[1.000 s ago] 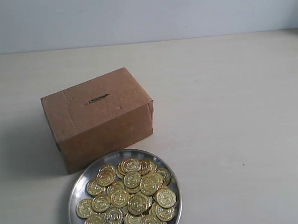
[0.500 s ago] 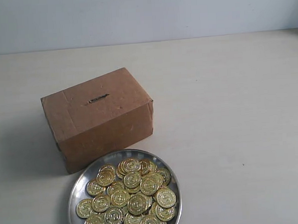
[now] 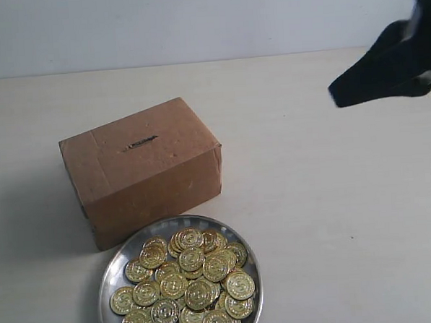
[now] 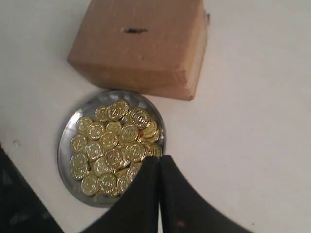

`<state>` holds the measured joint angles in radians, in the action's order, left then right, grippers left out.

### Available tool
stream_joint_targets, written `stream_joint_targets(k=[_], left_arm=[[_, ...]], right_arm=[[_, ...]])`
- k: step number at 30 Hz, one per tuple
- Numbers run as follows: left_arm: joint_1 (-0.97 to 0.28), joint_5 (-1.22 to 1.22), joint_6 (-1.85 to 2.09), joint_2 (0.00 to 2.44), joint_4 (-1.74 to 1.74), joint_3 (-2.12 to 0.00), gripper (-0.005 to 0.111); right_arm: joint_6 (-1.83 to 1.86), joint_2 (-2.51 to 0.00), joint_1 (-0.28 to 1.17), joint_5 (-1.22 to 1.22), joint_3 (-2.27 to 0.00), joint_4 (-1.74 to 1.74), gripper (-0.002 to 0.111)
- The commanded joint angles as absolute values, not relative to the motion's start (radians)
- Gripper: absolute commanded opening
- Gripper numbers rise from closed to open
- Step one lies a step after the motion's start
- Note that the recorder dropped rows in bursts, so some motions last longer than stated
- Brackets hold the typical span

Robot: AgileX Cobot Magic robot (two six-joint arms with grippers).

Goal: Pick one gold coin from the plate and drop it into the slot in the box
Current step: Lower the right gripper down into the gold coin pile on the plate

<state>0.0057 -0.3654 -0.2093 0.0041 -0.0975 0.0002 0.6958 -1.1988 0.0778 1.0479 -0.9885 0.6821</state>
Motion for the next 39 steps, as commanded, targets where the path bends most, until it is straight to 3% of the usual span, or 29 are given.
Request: stream_joint_targets(k=[1,14,24,28,34,39], left_arm=[[0.000,-0.356,-0.212,0.000,-0.099,0.000,0.000],[0.000,-0.356,-0.212,0.000,-0.099,0.000,0.000],[0.000,-0.356,-0.212,0.000,-0.099,0.000,0.000],[0.000,-0.356,-0.212,0.000,-0.099,0.000,0.000],[0.000,-0.356,-0.212,0.000,-0.099,0.000,0.000],[0.000,-0.356,-0.212,0.000,-0.099,0.000,0.000]], right_arm=[[0.714,-1.343,0.207,1.003,-1.008,0.628,0.000],[0.720,-1.585,0.534,0.844,-1.008,0.447,0.000],[0.933,-1.702,0.667,0.729,-1.008,0.338,0.001],[1.008,-1.750,0.674,0.706,-1.008,0.335,0.013],[1.037,-1.803,0.674,0.678,-1.008,0.332,0.050],[1.047,-1.829,0.674,0.640,-1.008,0.332,0.053]])
